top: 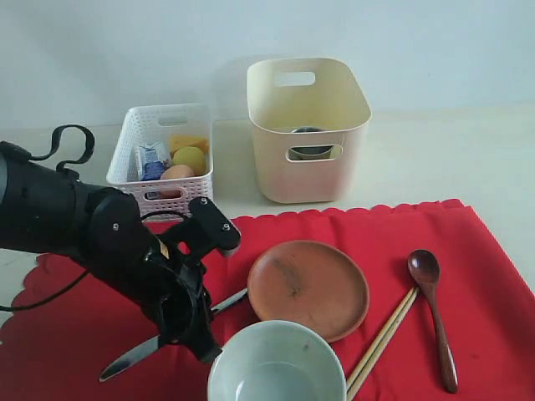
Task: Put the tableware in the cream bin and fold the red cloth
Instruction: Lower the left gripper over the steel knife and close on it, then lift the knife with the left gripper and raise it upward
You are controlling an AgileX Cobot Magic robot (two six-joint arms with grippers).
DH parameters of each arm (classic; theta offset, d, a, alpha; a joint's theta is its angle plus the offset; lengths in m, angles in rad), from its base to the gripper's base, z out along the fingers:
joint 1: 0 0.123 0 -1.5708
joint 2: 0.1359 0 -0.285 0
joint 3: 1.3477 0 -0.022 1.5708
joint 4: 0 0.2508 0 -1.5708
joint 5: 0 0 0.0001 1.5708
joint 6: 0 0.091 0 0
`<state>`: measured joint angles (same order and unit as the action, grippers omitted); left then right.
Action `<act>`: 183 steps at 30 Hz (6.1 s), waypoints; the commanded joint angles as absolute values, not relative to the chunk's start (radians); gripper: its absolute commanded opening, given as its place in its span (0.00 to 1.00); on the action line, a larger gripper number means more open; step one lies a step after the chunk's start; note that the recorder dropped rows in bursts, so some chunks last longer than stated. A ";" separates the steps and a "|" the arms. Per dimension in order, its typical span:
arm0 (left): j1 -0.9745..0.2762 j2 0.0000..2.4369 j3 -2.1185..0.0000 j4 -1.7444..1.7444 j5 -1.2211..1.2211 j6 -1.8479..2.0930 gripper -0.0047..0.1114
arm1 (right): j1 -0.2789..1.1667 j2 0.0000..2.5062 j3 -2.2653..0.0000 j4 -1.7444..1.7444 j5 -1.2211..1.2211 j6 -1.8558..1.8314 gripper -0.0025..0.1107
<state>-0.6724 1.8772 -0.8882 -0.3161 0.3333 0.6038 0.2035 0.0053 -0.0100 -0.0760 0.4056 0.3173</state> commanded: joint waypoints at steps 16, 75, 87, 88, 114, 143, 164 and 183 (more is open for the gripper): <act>-0.618 1.758 -0.989 -0.300 0.518 0.601 0.07 | 0.199 0.000 -0.007 -0.085 0.394 0.319 0.02; -0.726 1.874 -1.155 -0.061 0.764 0.332 0.04 | 0.199 0.000 -0.007 -0.085 0.394 0.319 0.02; -0.697 1.894 -1.155 -0.061 0.697 0.313 0.04 | 0.199 0.000 -0.007 -0.085 0.394 0.319 0.02; -0.697 1.901 -1.155 -0.061 0.697 0.313 0.05 | 0.199 0.000 -0.007 -0.085 0.394 0.319 0.02; -0.697 1.985 -1.155 -0.065 0.668 0.306 0.17 | 0.199 0.000 -0.007 -0.085 0.394 0.319 0.02; -0.697 1.926 -1.155 -0.025 0.644 0.306 0.34 | 0.199 0.000 -0.007 -0.085 0.394 0.317 0.02; -0.697 1.969 -1.155 0.019 0.645 0.312 0.04 | 0.199 0.000 -0.007 -0.085 0.394 0.317 0.02; -0.697 1.717 -1.155 0.041 0.645 0.291 0.04 | 0.199 0.000 -0.007 -0.085 0.394 0.317 0.02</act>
<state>-0.7021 1.7294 -1.1516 0.0347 0.6619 0.3035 0.2035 0.0053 -0.0100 -0.0760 0.4056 0.3173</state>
